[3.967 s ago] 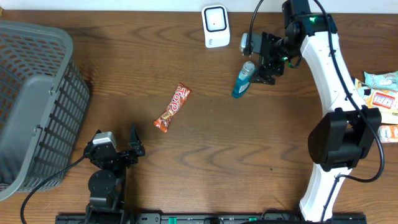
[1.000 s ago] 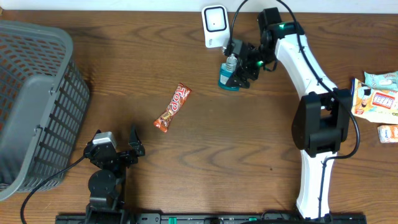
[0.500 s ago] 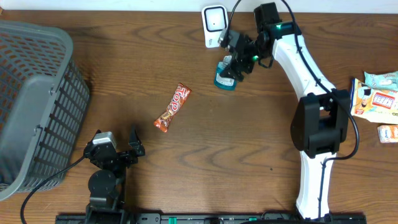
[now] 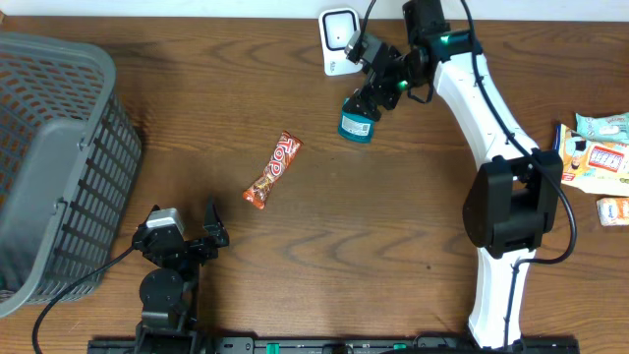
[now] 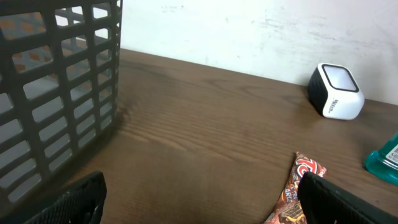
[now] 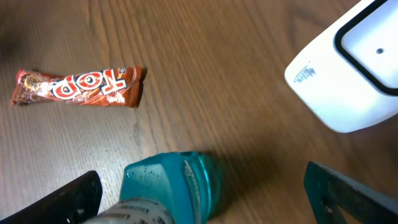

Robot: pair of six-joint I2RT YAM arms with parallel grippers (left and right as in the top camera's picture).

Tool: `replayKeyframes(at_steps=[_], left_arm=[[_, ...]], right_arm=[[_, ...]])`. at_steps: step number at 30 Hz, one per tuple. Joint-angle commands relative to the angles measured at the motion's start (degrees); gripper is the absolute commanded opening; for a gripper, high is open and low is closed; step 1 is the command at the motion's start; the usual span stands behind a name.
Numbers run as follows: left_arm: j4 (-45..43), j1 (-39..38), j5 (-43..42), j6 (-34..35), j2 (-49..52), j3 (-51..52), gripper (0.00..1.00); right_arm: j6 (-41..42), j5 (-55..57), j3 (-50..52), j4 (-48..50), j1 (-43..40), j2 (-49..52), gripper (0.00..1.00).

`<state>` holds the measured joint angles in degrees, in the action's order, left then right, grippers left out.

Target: Scan the item barcode

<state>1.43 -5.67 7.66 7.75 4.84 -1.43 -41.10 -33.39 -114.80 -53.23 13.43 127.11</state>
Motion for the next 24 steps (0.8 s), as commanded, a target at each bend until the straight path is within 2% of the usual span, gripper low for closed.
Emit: replayKeyframes(at_steps=[1,3,6,8,10,14,20,24], left_arm=[[2.0,0.3,0.9,0.5,0.0,1.2,0.98],[2.0,0.3,0.9,0.5,0.0,1.2,0.98],[2.0,0.2,0.9,0.5,0.0,1.2,0.98],[2.0,0.3,0.9,0.5,0.0,1.2,0.98],[2.0,0.2,0.9,0.5,0.0,1.2,0.98],[2.0,0.2,0.9,0.5,0.0,1.2,0.98],[2.0,0.2,0.9,0.5,0.0,1.2,0.98],[2.0,0.3,0.9,0.5,0.0,1.2,0.98]], right_arm=[[1.2,0.5,2.5,0.4,1.2,-1.3,0.99],[1.2,0.9,3.8,1.6,1.6,-1.3,0.98],[1.3,4.5,6.6,5.4,2.0,-1.3,0.8],[2.2,6.4,8.7,8.6,2.4,-1.3,0.74],[3.2,7.7,10.3,11.0,2.8,-1.3,0.6],[4.1,7.8,10.7,12.0,3.2,-1.3,0.38],[7.8,7.8,10.6,11.6,3.1,-2.4,0.24],[9.4,7.8,10.6,10.7,3.1,-5.0,0.22]])
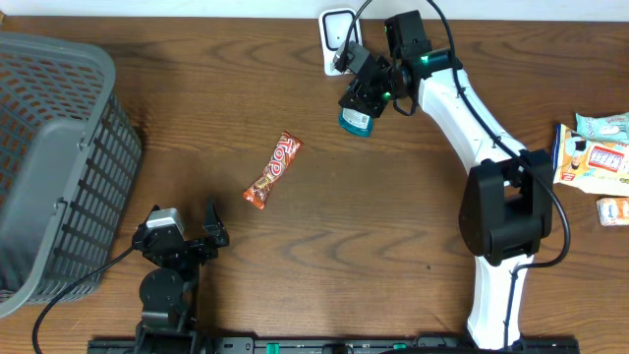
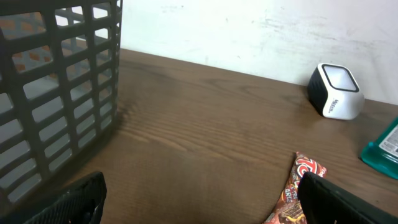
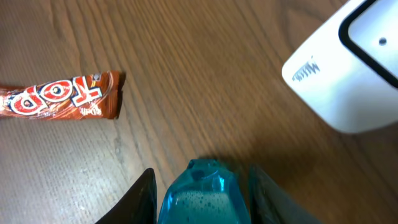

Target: Scan the item barcode

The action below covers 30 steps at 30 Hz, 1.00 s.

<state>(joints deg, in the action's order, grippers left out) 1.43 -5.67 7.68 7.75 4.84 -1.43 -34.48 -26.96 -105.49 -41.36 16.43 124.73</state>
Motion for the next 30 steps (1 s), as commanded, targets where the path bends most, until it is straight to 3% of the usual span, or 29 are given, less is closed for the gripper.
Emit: replayKeyframes(at_steps=[1,9,16,19,22,25,30], left_arm=[[2.0,0.2,0.9,0.5,0.0,1.2,0.98],[2.0,0.2,0.9,0.5,0.0,1.2,0.98],[2.0,0.2,0.9,0.5,0.0,1.2,0.98],[2.0,0.2,0.9,0.5,0.0,1.2,0.98],[2.0,0.2,0.9,0.5,0.0,1.2,0.98],[2.0,0.2,0.9,0.5,0.0,1.2,0.98],[2.0,0.3,0.9,0.5,0.0,1.2,0.98]], right_arm=[[2.7,1.4,1.2,-1.7,0.1,-3.8,0.22],[2.7,4.0,1.2,-5.3,0.3,-12.5,0.17],[2.8,20.0,1.2,-3.1,4.2,-14.7,0.13],[4.4,31.0,1.2,1.0,7.3,-14.1,0.08],[4.5,41.3,1.2,7.5,10.6,-14.0,0.1],[4.4,48.0,1.2,14.9,13.2,-13.7,0.18],[4.4,52.5,1.2,24.4,14.5,-11.2,0.24]])
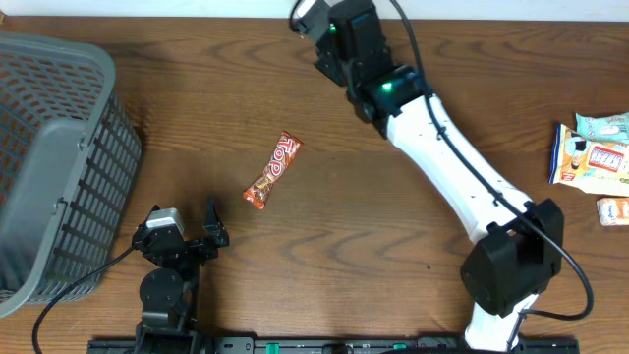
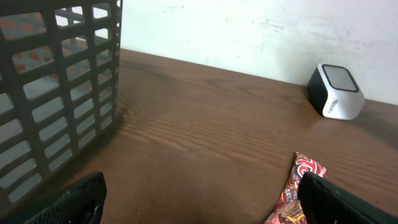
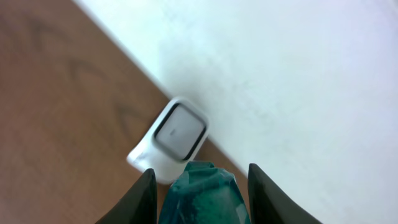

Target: Scan the item barcode

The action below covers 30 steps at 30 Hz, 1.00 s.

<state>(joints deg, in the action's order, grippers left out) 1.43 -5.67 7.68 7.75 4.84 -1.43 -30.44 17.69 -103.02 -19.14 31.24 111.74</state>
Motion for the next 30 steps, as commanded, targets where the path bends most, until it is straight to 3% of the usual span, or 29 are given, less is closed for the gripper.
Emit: replayKeyframes(at_steps=[1,6,16,24,30], left_arm=[[2.0,0.2,0.9,0.5,0.0,1.2,0.98],[2.0,0.3,0.9,0.5,0.0,1.2,0.98],[2.0,0.2,0.9,0.5,0.0,1.2,0.98],[2.0,0.3,0.9,0.5,0.0,1.2,0.98],[2.0,0.2,0.9,0.5,0.0,1.2,0.98]], right_arm=[[0.4,7.9,-1.2,3.3,-0.3,2.6,0.24],[-0.8,15.6,-1.2,12.0,0.1,7.3,0.21],[-13.4,25.4,-4.2,31.1,1.5,18.2,0.21],[-16.1,28.9,-24.0,28.2,1.9,33.0,0.22],[-25.0,29.7,-35.1,28.5,2.8,42.8,0.22]])
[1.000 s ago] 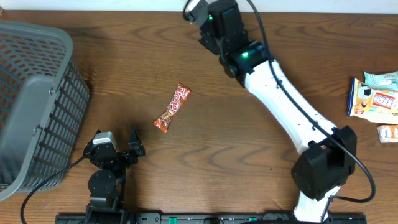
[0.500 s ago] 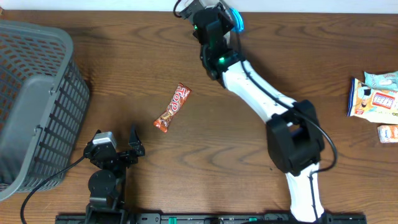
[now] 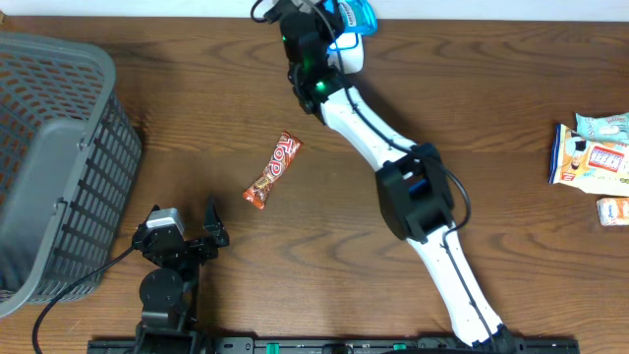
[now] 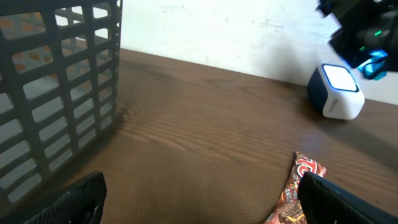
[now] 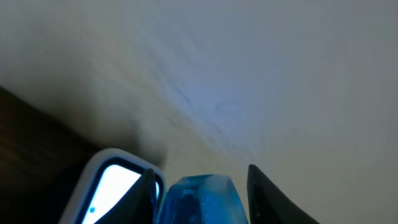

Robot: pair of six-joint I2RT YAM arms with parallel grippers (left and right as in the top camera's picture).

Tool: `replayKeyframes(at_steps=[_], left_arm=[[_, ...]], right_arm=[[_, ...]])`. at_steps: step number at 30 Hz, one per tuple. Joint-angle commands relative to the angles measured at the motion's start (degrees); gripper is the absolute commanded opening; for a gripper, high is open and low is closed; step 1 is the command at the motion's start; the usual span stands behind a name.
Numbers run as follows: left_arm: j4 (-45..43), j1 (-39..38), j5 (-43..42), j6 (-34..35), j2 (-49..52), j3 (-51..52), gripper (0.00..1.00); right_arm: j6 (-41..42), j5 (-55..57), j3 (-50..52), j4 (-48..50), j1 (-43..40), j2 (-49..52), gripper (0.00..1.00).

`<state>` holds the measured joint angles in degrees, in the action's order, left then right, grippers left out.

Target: Scan the item barcode

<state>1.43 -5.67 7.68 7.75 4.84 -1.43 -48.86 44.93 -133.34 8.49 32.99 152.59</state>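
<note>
The item, a teal-blue bottle (image 5: 202, 200), sits between the fingers (image 5: 266, 194) of my right gripper (image 5: 200, 182), which is shut on it. It is held up right beside the white scanner (image 5: 115, 186), whose window glows bright. Overhead, the bottle (image 3: 358, 14) is at the table's far edge, above the scanner (image 3: 346, 55), with the right gripper (image 3: 339, 22) on it. The left wrist view shows the lit scanner (image 4: 336, 91) with the right gripper just above it. My left gripper (image 4: 199, 205) rests open near the front edge, nothing in it.
A red-brown TOP candy bar (image 3: 273, 169) lies mid-table, close to the left gripper's right finger (image 4: 339, 200). A grey mesh basket (image 3: 49, 157) fills the left side. Several snack packets (image 3: 593, 149) lie at the right edge. A white wall backs the table.
The right gripper has moved with the bottle farther toward the back wall and close up to the scanner. The scanner window now glows bright. The left arm is unchanged.
The right gripper stood open around the bottle on the table beside the scanner. Then it was shut on the bottle. Later it held the bottle up facing the scanner and wall, and now holds it right against the lit scanner.
</note>
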Motion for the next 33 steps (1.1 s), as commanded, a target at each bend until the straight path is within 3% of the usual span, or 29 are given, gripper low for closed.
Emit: replayKeyframes(at_steps=[1,10,17,33], left_arm=[[2.0,0.2,0.9,0.5,0.0,1.2,0.98],[2.0,0.2,0.9,0.5,0.0,1.2,0.98],[2.0,0.2,0.9,0.5,0.0,1.2,0.98],[2.0,0.2,0.9,0.5,0.0,1.2,0.98]], right_arm=[[-8.0,2.7,-5.4,1.4,1.1,2.8,0.23],[-14.4,6.8,-5.4,6.7,0.3,4.0,0.22],[-14.4,15.6,-5.4,6.9,-1.5,3.6,0.2],[2.2,27.6,-5.4,-9.9,-13.5,3.3,0.2]])
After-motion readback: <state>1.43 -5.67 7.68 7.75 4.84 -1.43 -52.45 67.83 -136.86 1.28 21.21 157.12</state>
